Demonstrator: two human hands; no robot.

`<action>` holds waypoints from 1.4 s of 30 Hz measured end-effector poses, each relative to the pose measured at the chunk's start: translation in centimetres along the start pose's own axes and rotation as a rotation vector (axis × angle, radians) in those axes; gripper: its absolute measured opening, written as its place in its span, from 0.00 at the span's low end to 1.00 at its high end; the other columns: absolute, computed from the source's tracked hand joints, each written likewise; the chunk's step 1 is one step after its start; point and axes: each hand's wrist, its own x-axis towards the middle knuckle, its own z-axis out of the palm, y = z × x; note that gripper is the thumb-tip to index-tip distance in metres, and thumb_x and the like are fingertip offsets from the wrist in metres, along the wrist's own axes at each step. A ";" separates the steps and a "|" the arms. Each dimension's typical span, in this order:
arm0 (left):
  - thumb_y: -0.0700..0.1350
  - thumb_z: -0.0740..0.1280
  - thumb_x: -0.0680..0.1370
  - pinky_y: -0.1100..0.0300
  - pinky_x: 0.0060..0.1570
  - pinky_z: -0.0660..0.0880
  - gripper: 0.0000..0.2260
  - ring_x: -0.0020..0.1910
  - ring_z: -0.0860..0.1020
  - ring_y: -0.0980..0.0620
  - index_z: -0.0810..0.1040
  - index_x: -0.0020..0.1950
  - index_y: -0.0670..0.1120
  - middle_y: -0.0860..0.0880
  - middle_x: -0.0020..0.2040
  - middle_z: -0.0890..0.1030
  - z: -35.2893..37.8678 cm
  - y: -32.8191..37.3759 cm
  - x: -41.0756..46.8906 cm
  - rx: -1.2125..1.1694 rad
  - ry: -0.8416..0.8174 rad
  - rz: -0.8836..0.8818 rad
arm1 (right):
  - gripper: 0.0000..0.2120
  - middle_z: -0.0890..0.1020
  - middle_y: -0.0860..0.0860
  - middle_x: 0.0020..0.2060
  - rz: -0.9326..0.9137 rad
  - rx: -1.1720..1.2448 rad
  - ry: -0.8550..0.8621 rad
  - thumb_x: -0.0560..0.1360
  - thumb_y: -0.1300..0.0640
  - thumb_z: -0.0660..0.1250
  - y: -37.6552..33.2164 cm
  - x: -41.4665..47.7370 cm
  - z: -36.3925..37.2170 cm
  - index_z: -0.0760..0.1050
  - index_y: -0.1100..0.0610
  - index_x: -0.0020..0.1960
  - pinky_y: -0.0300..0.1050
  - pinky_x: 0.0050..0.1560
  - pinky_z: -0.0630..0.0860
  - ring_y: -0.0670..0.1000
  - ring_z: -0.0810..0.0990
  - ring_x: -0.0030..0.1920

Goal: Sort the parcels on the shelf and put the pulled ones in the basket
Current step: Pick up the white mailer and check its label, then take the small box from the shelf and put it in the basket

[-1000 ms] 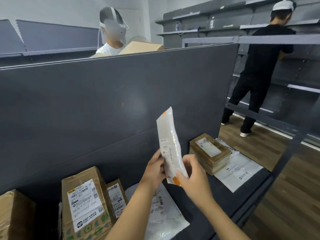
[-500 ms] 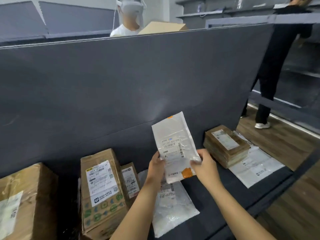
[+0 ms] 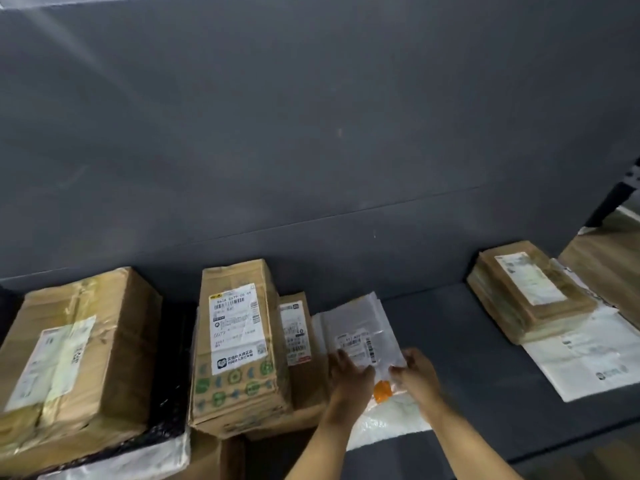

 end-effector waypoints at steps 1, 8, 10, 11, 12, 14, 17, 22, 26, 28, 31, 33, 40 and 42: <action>0.48 0.58 0.81 0.52 0.76 0.49 0.32 0.78 0.47 0.45 0.44 0.78 0.44 0.44 0.79 0.45 0.1 -0.4 0.3 -0.044 -0.017 -0.014 | 0.11 0.81 0.59 0.42 0.003 -0.017 -0.006 0.69 0.71 0.65 0.2 0.5 0.3 0.73 0.58 0.46 0.55 0.48 0.78 0.59 0.81 0.43; 0.44 0.59 0.81 0.51 0.76 0.52 0.29 0.77 0.50 0.43 0.49 0.78 0.41 0.42 0.78 0.49 0.3 -1.3 1.3 -0.100 -0.021 -0.048 | 0.10 0.81 0.51 0.44 -0.044 -0.221 -0.109 0.73 0.64 0.66 1.3 1.8 2.7 0.73 0.58 0.54 0.37 0.35 0.77 0.49 0.81 0.41; 0.45 0.58 0.81 0.51 0.75 0.53 0.28 0.77 0.51 0.43 0.50 0.78 0.41 0.42 0.78 0.50 0.6 -1.4 1.5 -0.088 -0.035 -0.063 | 0.08 0.81 0.51 0.46 -0.082 -0.318 -0.106 0.76 0.60 0.64 1.5 1.8 3.0 0.72 0.57 0.55 0.33 0.35 0.73 0.49 0.80 0.41; 0.46 0.58 0.81 0.51 0.75 0.54 0.28 0.77 0.52 0.43 0.50 0.78 0.42 0.42 0.78 0.51 0.7 -1.3 1.6 -0.062 -0.034 -0.078 | 0.08 0.82 0.52 0.48 -0.092 -0.350 -0.111 0.77 0.58 0.63 1.6 1.9 3.0 0.73 0.57 0.56 0.34 0.38 0.74 0.49 0.80 0.43; 0.47 0.56 0.82 0.51 0.75 0.53 0.27 0.77 0.52 0.43 0.50 0.78 0.43 0.42 0.78 0.51 0.9 -1.2 1.7 -0.014 -0.021 -0.104 | 0.09 0.82 0.52 0.50 -0.095 -0.377 -0.114 0.77 0.58 0.62 1.5 2.0 3.0 0.73 0.57 0.57 0.36 0.42 0.74 0.50 0.80 0.45; 0.51 0.52 0.83 0.51 0.76 0.50 0.27 0.78 0.51 0.45 0.47 0.78 0.44 0.44 0.79 0.51 1.1 -0.6 1.6 0.107 0.024 -0.161 | 0.13 0.81 0.53 0.55 -0.109 -0.440 -0.116 0.78 0.56 0.60 1.1 2.3 2.5 0.74 0.56 0.60 0.40 0.49 0.75 0.53 0.80 0.51; 0.49 0.55 0.82 0.52 0.75 0.54 0.27 0.77 0.54 0.44 0.50 0.78 0.43 0.43 0.78 0.53 0.9 1.2 1.7 0.042 0.044 -0.119 | 0.22 0.74 0.54 0.65 -0.132 -0.469 -0.054 0.77 0.52 0.61 0.0 2.6 1.5 0.67 0.53 0.70 0.51 0.64 0.72 0.58 0.73 0.65; 0.47 0.58 0.80 0.48 0.74 0.56 0.27 0.76 0.55 0.41 0.53 0.77 0.42 0.41 0.77 0.54 1.2 5.2 3.0 0.045 0.041 0.026 | 0.25 0.70 0.53 0.67 -0.239 -0.363 -0.010 0.77 0.48 0.61 -2.7 1.9 -1.3 0.64 0.49 0.72 0.54 0.67 0.69 0.58 0.67 0.69; 0.50 0.56 0.81 0.48 0.74 0.56 0.29 0.77 0.53 0.41 0.49 0.78 0.44 0.43 0.79 0.49 3.1 9.2 3.2 0.102 0.037 0.051 | 0.26 0.64 0.54 0.72 -0.249 -0.310 0.089 0.79 0.53 0.60 -2.9 1.7 -5.4 0.59 0.51 0.75 0.50 0.69 0.63 0.57 0.62 0.73; 0.50 0.57 0.81 0.46 0.73 0.57 0.29 0.76 0.54 0.41 0.49 0.78 0.44 0.42 0.78 0.50 4.3 10.8 3.1 0.094 0.002 0.098 | 0.26 0.64 0.54 0.73 -0.245 -0.280 0.146 0.79 0.56 0.60 -2.4 1.7 -7.6 0.59 0.51 0.75 0.49 0.68 0.65 0.56 0.62 0.73; 0.48 0.58 0.79 0.45 0.71 0.60 0.29 0.74 0.58 0.40 0.52 0.78 0.42 0.42 0.77 0.55 5.9 12.3 3.2 0.091 -0.049 0.175 | 0.27 0.62 0.54 0.73 -0.175 -0.264 0.208 0.79 0.57 0.59 -1.8 1.9 -10.7 0.56 0.50 0.76 0.48 0.64 0.67 0.56 0.62 0.72; 0.50 0.57 0.80 0.44 0.72 0.59 0.30 0.75 0.56 0.40 0.51 0.78 0.42 0.42 0.78 0.53 7.1 13.2 3.3 0.127 -0.092 0.193 | 0.28 0.61 0.55 0.73 -0.140 -0.250 0.248 0.79 0.56 0.59 -1.3 1.9 -12.5 0.55 0.50 0.76 0.49 0.65 0.68 0.56 0.63 0.72; 0.52 0.55 0.81 0.49 0.74 0.51 0.30 0.77 0.48 0.42 0.48 0.78 0.43 0.44 0.79 0.46 10.7 16.0 3.2 0.212 -0.180 0.200 | 0.28 0.68 0.58 0.65 -0.093 -0.162 0.355 0.77 0.59 0.62 0.4 2.1 -16.5 0.59 0.52 0.75 0.50 0.57 0.74 0.59 0.74 0.61; 0.52 0.55 0.82 0.49 0.74 0.50 0.29 0.77 0.47 0.42 0.48 0.78 0.43 0.44 0.79 0.46 11.4 16.6 3.6 0.244 -0.196 0.226 | 0.26 0.70 0.58 0.60 -0.085 -0.140 0.384 0.76 0.60 0.62 0.6 2.6 -17.2 0.62 0.53 0.73 0.50 0.57 0.73 0.60 0.75 0.59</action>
